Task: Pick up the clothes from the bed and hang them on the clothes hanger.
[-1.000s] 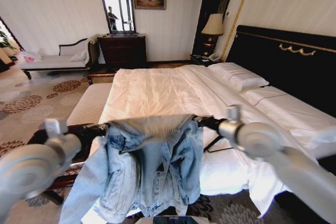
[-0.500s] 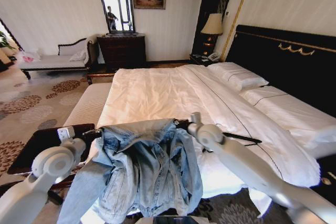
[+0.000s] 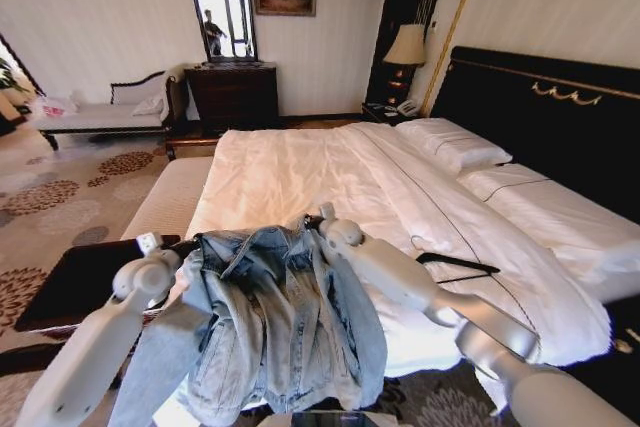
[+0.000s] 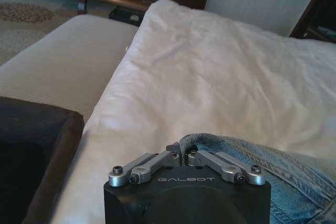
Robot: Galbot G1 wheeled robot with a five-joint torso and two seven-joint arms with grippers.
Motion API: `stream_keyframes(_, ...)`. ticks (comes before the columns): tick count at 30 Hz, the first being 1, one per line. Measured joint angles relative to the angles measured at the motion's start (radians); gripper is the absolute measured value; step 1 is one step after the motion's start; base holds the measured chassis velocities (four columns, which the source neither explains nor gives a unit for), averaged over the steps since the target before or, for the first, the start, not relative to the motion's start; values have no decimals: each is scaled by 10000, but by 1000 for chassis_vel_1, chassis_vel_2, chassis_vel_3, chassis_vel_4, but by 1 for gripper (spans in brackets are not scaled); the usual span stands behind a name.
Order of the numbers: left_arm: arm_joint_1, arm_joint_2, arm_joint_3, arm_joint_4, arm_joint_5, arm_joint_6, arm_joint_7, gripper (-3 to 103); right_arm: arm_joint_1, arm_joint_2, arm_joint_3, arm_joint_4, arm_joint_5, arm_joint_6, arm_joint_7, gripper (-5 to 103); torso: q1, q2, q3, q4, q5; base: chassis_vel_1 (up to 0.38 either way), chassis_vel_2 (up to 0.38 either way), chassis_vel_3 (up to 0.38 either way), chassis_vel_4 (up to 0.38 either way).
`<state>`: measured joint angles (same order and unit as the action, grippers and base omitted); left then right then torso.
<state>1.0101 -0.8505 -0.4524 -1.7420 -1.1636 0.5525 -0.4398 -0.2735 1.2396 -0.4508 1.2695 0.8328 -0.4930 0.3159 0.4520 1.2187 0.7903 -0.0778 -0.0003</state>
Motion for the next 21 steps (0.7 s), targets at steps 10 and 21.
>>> stream_keyframes(10,-1484,-573,1105,1817,313,-288,94,2,85,661,175,-1706,-1016,523,-12,2,-3,0,-1,-1,2,0,0,0,0)
stream_keyframes(21,-1419,-839,994,2020,370,-393,180,15,-441,493,410,-1473,-1305,749,-210,4,-2,0,-2,-2,5,0,0,0,0)
